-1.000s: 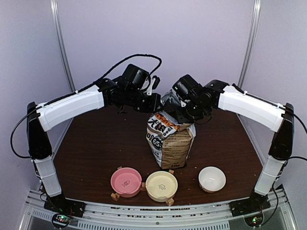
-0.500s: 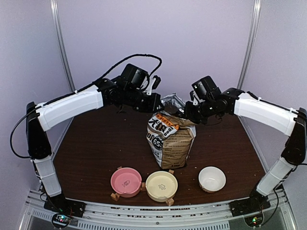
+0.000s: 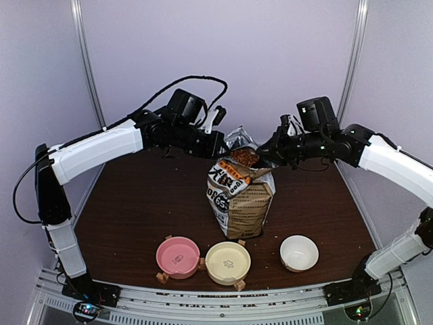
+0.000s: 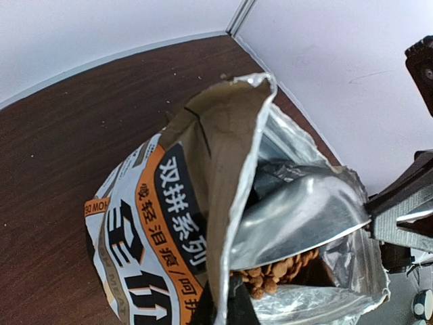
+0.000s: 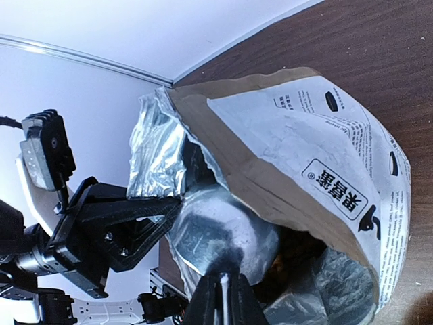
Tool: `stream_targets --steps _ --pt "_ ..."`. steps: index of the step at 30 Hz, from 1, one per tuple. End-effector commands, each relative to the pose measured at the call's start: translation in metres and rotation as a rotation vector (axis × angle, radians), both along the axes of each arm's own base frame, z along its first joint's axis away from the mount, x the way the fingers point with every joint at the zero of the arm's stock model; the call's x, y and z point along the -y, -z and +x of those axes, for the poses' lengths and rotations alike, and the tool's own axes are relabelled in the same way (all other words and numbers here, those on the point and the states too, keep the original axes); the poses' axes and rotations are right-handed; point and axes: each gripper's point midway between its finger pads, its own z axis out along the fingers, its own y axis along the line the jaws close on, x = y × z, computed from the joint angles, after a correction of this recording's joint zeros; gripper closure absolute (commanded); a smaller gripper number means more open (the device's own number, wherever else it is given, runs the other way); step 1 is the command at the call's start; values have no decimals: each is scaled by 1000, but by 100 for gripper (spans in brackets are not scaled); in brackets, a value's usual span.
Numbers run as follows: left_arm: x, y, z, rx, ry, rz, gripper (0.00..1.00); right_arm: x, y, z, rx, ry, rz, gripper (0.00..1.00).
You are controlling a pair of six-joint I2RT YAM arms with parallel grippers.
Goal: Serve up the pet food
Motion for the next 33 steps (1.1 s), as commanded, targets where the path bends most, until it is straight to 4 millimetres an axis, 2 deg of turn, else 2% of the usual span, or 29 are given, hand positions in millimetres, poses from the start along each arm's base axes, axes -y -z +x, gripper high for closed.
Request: stream_targets --steps 1,6,9,13,16,18,21,23,26,29,33 --pt "12 -100 -24 176 81 -219 100 3 -20 -10 26 1 69 100" --pt "7 -110 -25 193 71 -229 100 12 -11 -15 -10 29 113 100" --pt "8 -108 -26 194 83 -228 100 18 -4 -17 -26 47 116 100" --pt "10 -104 -26 205 99 -217 99 23 -8 -16 7 64 122 100" --pt "10 -105 -27 232 113 -207 90 26 -15 -15 67 50 86 100" --pt "7 -109 -28 259 119 -201 78 30 -17 -17 122 23 8 100" --pt "1 -114 -27 312 113 -184 40 40 -23 -18 183 1 -122 100" --pt "-5 -117 -26 363 101 -169 24 46 -24 -20 207 -15 -191 100" --pt "-14 -121 -26 462 95 -160 15 52 -32 -24 255 -43 -241 100" --pt "-20 -117 -30 550 113 -164 13 53 -43 -30 301 -73 -240 100" --pt "-26 -128 -44 663 149 -238 12 54 -58 -35 320 -67 -201 100"
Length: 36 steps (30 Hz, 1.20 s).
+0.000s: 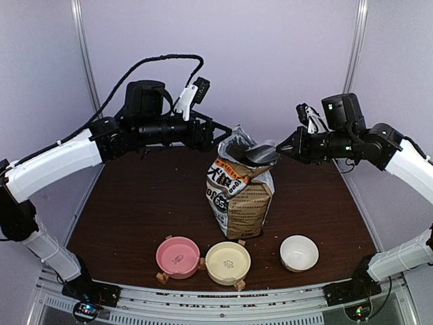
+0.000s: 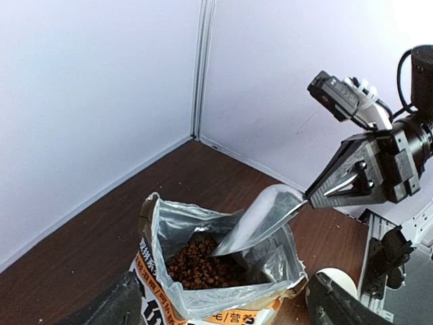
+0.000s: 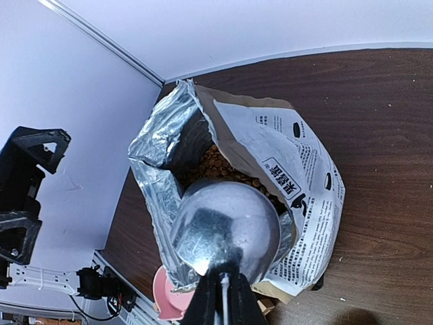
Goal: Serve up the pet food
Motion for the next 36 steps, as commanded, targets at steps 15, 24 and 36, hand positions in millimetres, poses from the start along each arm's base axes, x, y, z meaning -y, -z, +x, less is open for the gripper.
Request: stream_targets --steps 15,24,36 --pt "-6 -48 -33 178 142 -261 30 -29 -118 -54 48 -249 432 100" --pt "-2 -56 -49 138 236 -301 53 -37 -139 -71 35 -351 562 100" --pt "-4 -76 -63 141 307 -391 59 -44 -125 -71 -6 -372 548 100"
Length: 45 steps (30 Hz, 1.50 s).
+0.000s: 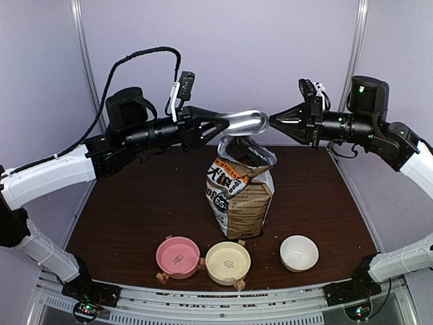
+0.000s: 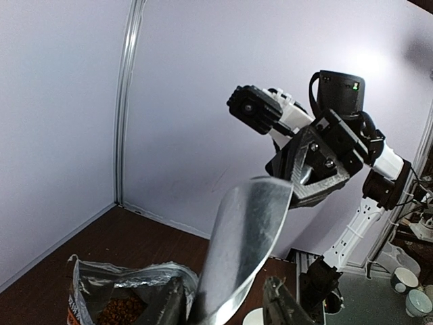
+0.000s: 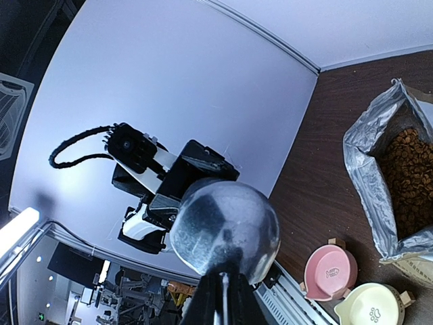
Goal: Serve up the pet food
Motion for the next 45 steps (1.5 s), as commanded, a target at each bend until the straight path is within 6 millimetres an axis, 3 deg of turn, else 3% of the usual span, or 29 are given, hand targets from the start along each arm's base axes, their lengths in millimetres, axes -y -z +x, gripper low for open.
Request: stream_targets --steps 1,7,15,18,24,26,32,38,45 --pt "-7 -34 -10 48 37 -106 61 -1 -13 -9 30 -35 49 100" --pt "-6 -33 -15 48 70 -123 85 -3 -10 -9 19 -44 60 100" --pt "-5 -27 -23 33 115 -116 100 -7 -8 -6 18 -46 76 100" --pt "-7 -26 -22 -23 111 -113 100 -6 -3 -3 85 -41 35 89" --pt "-5 1 -8 -309 40 15 100 -1 4 -6 298 -57 -105 51" --pt "-3 9 -10 -393 62 10 100 -2 10 -7 329 -78 -145 46" --pt "3 22 -11 -576 118 0 100 1 24 -12 380 -118 -238 46" --pt "1 27 -13 -606 110 25 100 7 35 -18 406 -141 -303 58" --pt "3 38 -15 -638 121 56 100 2 33 -23 439 -164 -284 59"
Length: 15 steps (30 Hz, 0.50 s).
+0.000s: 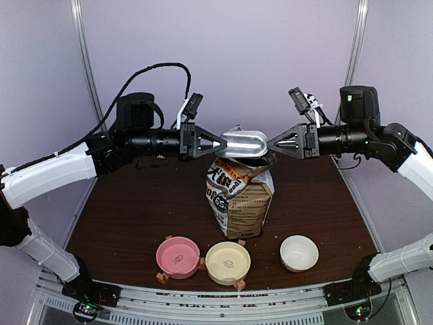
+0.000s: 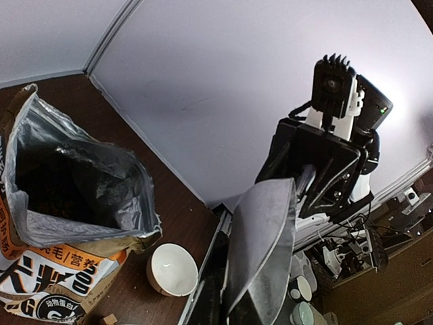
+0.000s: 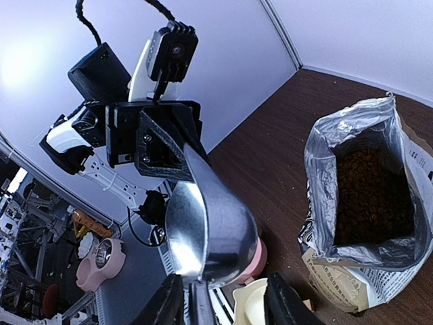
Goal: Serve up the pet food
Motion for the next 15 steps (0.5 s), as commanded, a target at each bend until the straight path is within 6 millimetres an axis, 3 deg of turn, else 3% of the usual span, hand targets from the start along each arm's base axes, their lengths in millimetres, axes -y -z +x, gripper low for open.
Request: stream_targets --steps 1,5,15 --pt "0 -9 -1 -5 20 -24 100 -2 -18 -13 74 -47 28 60" --pt "1 -8 -2 -9 22 -20 100 -9 -18 -15 84 -66 26 67" --pt "1 2 0 -31 12 -6 100 -15 -9 -14 67 -61 3 98"
